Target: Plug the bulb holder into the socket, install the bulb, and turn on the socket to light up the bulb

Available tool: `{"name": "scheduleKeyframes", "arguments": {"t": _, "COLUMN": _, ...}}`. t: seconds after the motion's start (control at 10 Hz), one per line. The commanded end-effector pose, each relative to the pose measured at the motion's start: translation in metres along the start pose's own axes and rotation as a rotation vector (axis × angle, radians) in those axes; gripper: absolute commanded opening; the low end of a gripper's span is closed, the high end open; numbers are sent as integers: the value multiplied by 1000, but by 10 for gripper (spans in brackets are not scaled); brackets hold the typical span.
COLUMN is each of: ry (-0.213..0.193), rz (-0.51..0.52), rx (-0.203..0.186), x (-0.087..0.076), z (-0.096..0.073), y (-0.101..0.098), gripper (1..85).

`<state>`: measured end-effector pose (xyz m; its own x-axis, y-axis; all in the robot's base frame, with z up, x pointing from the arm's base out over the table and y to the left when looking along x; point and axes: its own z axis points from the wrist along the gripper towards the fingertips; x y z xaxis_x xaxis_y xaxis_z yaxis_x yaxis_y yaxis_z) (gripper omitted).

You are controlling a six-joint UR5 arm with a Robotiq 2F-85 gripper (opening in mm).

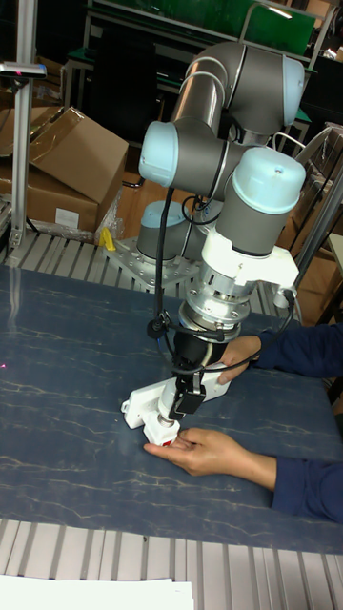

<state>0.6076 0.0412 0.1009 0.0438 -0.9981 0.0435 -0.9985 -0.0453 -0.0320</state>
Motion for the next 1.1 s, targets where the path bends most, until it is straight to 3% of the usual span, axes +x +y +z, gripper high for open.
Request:
{"name": "scheduleKeyframes", "arguments": {"t": 0.0, "ry": -15, "rz": -25, "rx": 4, "x": -2, "z": 1, "y": 2, "gripper": 17}}
{"name": "scheduleKeyframes", "arguments": {"t": 1.0, "ry": -43, "rz": -61, "rx": 7, "x": -5, "z": 9, "y": -1, "gripper": 17}}
